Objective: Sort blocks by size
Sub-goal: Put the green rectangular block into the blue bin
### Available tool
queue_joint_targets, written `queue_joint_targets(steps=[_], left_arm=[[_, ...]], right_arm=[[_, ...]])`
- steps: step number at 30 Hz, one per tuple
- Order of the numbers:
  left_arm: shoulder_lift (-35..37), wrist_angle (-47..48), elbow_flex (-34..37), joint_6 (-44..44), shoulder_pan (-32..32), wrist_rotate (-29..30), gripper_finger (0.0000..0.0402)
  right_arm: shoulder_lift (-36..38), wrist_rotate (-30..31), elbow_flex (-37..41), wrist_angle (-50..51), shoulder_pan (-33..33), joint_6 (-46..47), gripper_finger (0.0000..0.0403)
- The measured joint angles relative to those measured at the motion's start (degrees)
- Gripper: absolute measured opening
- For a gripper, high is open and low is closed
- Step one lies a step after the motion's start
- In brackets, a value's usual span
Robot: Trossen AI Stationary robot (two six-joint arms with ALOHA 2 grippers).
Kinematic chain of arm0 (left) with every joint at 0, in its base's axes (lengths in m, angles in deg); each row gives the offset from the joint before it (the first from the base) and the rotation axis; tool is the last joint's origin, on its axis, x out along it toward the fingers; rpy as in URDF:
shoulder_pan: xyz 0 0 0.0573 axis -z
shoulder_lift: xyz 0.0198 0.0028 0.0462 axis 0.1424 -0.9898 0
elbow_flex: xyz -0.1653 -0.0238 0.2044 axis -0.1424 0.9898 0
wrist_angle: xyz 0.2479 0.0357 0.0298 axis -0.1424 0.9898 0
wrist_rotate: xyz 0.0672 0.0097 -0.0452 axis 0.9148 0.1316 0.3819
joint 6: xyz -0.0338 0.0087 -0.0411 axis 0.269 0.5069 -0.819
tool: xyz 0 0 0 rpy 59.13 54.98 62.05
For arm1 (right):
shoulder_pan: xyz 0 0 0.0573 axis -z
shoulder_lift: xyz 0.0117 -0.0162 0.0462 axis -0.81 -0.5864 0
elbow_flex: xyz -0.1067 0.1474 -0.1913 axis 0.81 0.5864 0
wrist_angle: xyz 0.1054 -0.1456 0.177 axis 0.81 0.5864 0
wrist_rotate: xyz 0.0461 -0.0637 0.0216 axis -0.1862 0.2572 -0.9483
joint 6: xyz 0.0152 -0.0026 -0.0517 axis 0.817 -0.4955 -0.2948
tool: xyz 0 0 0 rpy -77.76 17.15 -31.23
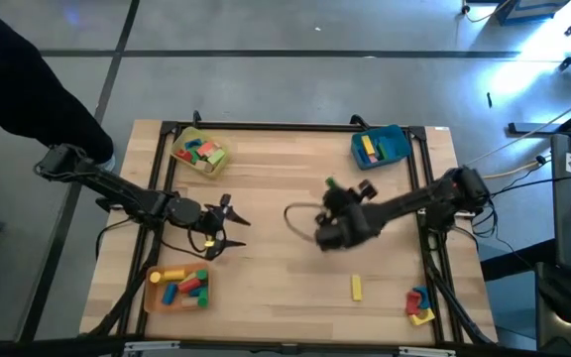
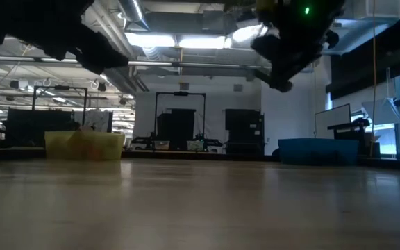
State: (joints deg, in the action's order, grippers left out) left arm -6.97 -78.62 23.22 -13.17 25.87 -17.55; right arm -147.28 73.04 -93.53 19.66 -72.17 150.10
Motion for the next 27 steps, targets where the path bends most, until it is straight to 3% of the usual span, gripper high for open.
queue_joint_targets(steps=[6,17,27], left_arm=[[-0.12,-0.83,0.75,4.38,-0.20,0.20,0.0260],[-0.12,-11.21,8.16,3.81,-2.56,-3.04,0.0260],[-0.14,-12.52,9.09,5.95,-3.59,-4.32,0.0260]], right_arm=[[0.57,-4.85,-0.01,10.15,10.91,-1.27,0.0112],[0.63,-10.86,-0.01,10.39,32.26,-22.21,0.0112],[1.23,-14.81,-0.01,10.48,45.38,-31.16,0.0112]])
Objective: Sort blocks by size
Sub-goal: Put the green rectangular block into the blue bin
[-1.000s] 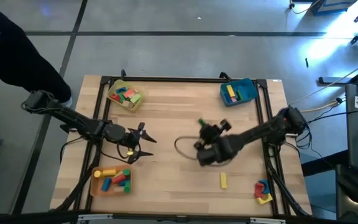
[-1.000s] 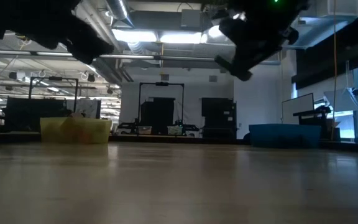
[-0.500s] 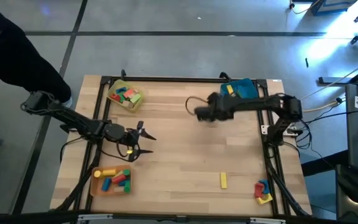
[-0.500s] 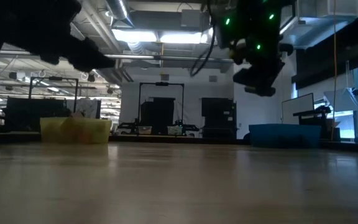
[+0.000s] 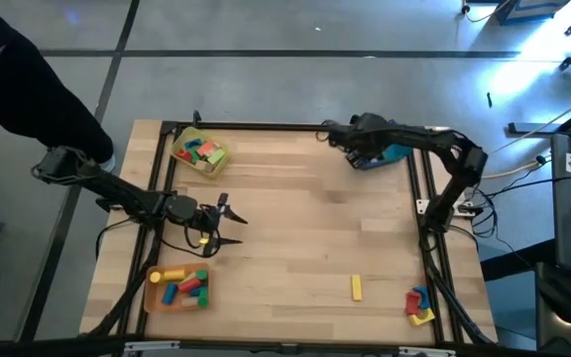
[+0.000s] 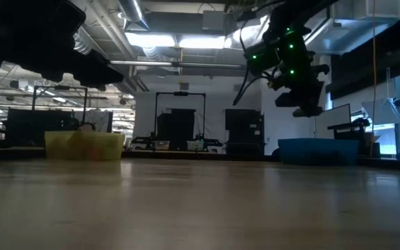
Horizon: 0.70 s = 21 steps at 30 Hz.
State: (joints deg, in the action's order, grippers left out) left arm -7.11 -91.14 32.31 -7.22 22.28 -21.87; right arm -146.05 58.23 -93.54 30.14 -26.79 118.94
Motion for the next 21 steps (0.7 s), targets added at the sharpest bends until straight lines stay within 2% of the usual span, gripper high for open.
queue_joint_targets(steps=[9,15,21], left_arm=[[0.00,-0.90,0.00,-0.65,0.00,0.44,0.0260],[0.00,-3.60,0.00,-2.63,0.00,0.96,0.0260],[0.00,-4.21,0.00,-3.61,0.00,3.00,0.0260]], right_arm=[[4.39,-4.12,0.00,-3.73,10.60,-3.53,0.0112],[4.19,-13.77,3.52,-17.95,16.25,-10.50,0.0112],[4.12,-18.63,9.50,-21.82,20.01,-12.00,0.0116]])
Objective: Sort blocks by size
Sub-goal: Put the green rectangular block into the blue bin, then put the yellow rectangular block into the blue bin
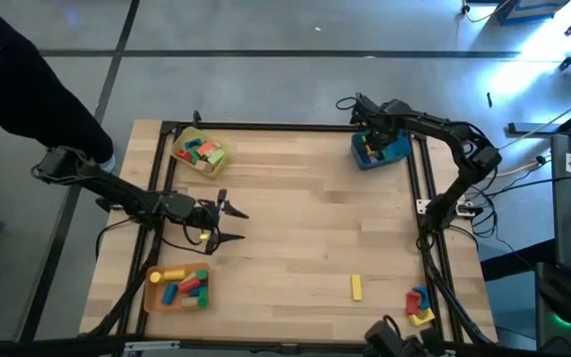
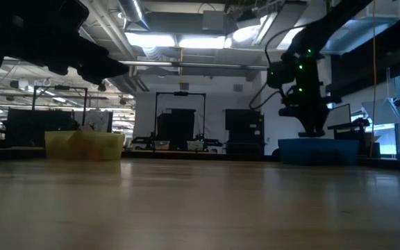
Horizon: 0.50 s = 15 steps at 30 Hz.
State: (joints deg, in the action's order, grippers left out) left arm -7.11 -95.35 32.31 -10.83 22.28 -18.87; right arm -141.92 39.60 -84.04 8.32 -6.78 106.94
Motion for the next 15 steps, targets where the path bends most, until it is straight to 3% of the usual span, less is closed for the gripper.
queue_joint_targets(steps=[10,15], left_arm=[[-0.02,-2.65,0.00,-0.31,0.00,0.50,0.0260],[-0.02,-4.09,0.00,-0.28,0.00,0.52,0.0260]], right_arm=[[0.03,3.54,1.94,-0.09,-0.04,-1.86,0.0225],[2.42,4.46,-0.41,2.78,-3.74,-1.87,0.0252]])
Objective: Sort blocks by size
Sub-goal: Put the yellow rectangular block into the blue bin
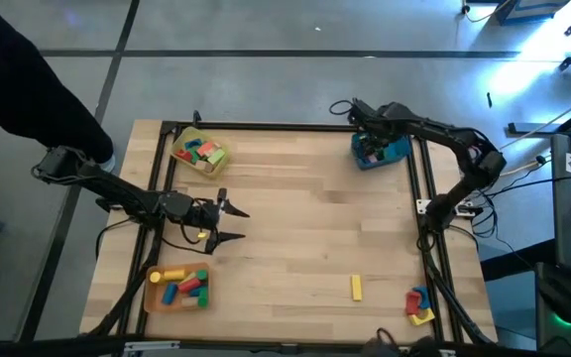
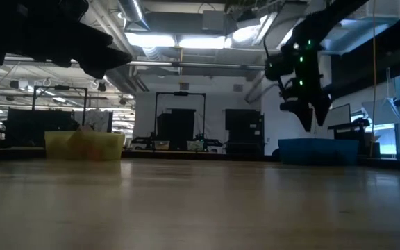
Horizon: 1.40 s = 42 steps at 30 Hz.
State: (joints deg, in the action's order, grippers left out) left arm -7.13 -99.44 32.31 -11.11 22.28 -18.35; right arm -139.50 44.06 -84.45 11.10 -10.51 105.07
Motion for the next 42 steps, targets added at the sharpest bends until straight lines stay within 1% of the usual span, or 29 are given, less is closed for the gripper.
queue_joint_targets(steps=[5,9,13,20,29,35,38,42], left_arm=[[0.00,-0.02,0.00,0.00,0.00,0.02,0.0260],[0.00,-0.01,0.00,-0.39,0.00,0.04,0.0260],[0.00,0.00,0.00,-0.81,0.00,0.03,0.0260],[0.00,-0.21,0.00,-0.90,0.00,0.03,0.0260],[0.00,-1.45,-0.02,-0.85,0.17,0.02,0.0260],[0.00,-3.08,-0.02,0.26,0.17,0.02,0.0260],[0.00,-2.91,-0.02,0.27,0.17,0.02,0.0260],[0.00,-2.99,-0.02,0.69,0.17,0.00,0.0260]], right_arm=[[4.40,-3.10,-0.92,0.97,-8.47,3.76,0.0255],[6.53,-6.42,-0.92,1.73,-17.91,9.51,0.0256],[6.78,-8.65,-0.92,2.25,-27.80,16.78,0.0256],[6.76,-12.36,-0.92,2.25,-43.79,30.92,0.0257],[6.76,-18.48,-0.92,2.11,-61.58,54.39,0.0257],[3.86,-19.21,-0.92,-1.77,-72.29,69.48,0.0257],[0.98,-19.54,-0.92,-5.68,-76.25,75.10,0.0257],[-3.54,-20.74,-0.91,-9.53,-79.85,81.45,0.0257]])
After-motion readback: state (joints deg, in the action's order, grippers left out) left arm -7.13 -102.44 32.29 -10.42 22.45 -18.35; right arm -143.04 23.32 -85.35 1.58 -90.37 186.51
